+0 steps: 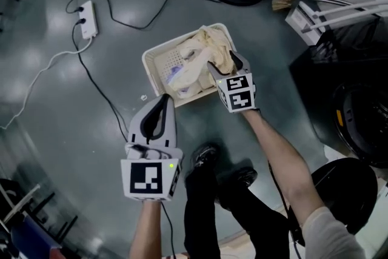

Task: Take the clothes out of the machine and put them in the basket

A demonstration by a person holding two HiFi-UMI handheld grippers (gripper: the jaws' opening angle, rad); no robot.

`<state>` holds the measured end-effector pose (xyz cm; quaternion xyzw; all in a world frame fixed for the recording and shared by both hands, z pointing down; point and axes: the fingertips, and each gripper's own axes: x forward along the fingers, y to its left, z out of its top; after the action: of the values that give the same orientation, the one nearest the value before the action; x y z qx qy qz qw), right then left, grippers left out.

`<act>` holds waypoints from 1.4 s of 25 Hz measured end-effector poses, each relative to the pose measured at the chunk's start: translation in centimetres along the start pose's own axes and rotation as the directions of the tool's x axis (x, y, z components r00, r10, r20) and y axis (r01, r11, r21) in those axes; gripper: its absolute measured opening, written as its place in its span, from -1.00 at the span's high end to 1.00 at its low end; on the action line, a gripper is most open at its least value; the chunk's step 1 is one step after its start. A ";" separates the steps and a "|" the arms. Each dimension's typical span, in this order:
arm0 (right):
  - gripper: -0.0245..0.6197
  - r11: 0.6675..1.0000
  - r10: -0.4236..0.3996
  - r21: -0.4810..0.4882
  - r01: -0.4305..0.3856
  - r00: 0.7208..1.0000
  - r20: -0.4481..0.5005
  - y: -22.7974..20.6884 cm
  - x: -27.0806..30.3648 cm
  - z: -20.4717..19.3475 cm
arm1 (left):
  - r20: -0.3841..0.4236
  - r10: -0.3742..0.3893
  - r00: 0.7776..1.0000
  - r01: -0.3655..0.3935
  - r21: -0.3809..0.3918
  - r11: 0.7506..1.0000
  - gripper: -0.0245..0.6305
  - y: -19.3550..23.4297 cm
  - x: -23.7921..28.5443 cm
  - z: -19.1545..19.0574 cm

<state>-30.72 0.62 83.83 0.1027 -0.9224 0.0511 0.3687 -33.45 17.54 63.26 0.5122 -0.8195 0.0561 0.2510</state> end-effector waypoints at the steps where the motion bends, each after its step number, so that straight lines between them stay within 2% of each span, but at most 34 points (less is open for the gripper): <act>1: -0.07 1.000 0.006 -0.008 -0.006 1.000 0.010 0.1 -0.9 0.7 | 0.003 -0.002 1.000 0.002 -0.002 1.000 0.87 -0.3 -0.1 0.7; 7: -0.04 1.000 0.018 -0.006 -0.017 0.998 0.066 0.9 -6.8 5.1 | 0.011 -0.011 1.000 0.011 -0.009 1.000 0.87 -1.9 -1.5 4.4; 14: 0.63 1.000 0.025 0.005 -0.026 0.996 0.089 2.4 -13.3 9.3 | 0.014 0.005 1.000 -0.004 -0.046 0.999 0.87 -2.8 -4.2 7.2; 17: 0.80 1.000 0.025 0.004 -0.025 0.994 0.106 3.0 -15.9 11.4 | 0.009 0.012 1.000 -0.012 -0.049 0.999 0.87 -2.5 -5.3 8.5; 23: 0.85 0.999 0.036 -0.001 -0.036 0.987 0.157 3.9 -20.8 15.3 | 0.008 0.011 1.000 -0.011 -0.043 0.999 0.87 -2.9 -7.0 11.1; 26: 0.85 0.999 -0.008 0.044 -0.001 0.980 0.198 2.6 -24.4 17.3 | 0.007 -0.008 1.000 0.008 -0.025 1.000 0.87 -4.0 -7.5 12.7; 29: 0.85 0.991 -0.091 0.121 0.064 0.967 0.236 -0.3 -28.8 18.4 | 0.000 -0.046 0.999 0.046 0.001 0.999 0.87 -6.1 -7.7 14.4; 35: 0.85 0.942 -0.288 0.255 0.220 0.919 0.271 -8.4 -38.8 16.7 | -0.025 -0.170 0.985 0.172 0.092 0.981 0.87 -13.6 -6.3 16.6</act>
<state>-12.60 -4.51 45.08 0.2687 -0.9354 0.0876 0.2123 -25.30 10.48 43.59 0.5914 -0.7667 0.0771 0.2376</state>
